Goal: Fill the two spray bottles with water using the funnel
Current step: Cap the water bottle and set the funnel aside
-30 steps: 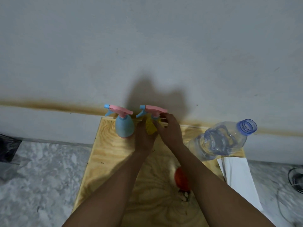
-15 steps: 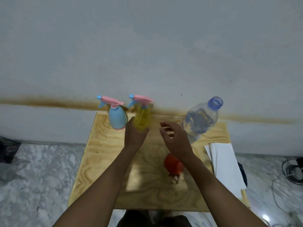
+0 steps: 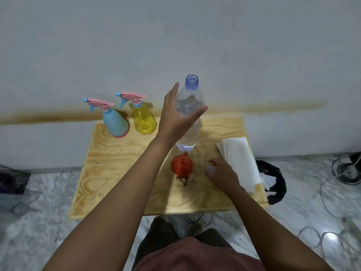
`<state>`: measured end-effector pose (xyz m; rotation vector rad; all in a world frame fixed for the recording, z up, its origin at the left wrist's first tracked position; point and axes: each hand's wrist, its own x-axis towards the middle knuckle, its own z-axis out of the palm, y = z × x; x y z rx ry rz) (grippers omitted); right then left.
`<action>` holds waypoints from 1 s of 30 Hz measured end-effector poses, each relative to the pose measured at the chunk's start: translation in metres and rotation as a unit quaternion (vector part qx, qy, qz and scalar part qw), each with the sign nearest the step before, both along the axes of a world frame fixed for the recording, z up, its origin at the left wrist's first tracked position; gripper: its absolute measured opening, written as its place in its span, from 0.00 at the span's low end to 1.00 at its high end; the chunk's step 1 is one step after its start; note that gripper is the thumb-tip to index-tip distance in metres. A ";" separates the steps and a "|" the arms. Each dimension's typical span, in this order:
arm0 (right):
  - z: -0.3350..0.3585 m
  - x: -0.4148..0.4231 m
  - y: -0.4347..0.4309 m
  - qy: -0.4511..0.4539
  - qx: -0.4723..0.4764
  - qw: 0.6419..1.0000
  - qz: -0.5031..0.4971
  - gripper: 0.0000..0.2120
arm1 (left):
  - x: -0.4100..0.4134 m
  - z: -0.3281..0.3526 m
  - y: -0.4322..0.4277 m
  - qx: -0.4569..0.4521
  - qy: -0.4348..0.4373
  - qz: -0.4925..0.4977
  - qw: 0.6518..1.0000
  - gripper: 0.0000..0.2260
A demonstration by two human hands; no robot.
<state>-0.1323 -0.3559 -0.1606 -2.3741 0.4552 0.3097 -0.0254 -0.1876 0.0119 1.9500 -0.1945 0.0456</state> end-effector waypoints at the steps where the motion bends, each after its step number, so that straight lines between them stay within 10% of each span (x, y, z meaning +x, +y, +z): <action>1: -0.006 -0.003 -0.003 0.010 -0.010 1.000 0.012 0.24 | 0.002 0.001 -0.006 0.006 -0.008 0.010 1.000 0.42; 14: -0.014 0.015 -0.008 -0.036 -0.038 0.996 0.068 0.14 | 0.006 -0.002 -0.018 0.053 -0.031 0.066 0.996 0.32; 21: 0.128 0.065 -0.015 -0.383 0.094 0.919 -0.012 0.16 | 0.006 -0.006 -0.018 0.037 -0.015 0.067 0.997 0.33; 30: 0.232 0.112 0.000 -0.353 0.086 0.919 0.154 0.16 | 0.000 0.000 -0.017 0.023 0.001 0.056 0.998 0.34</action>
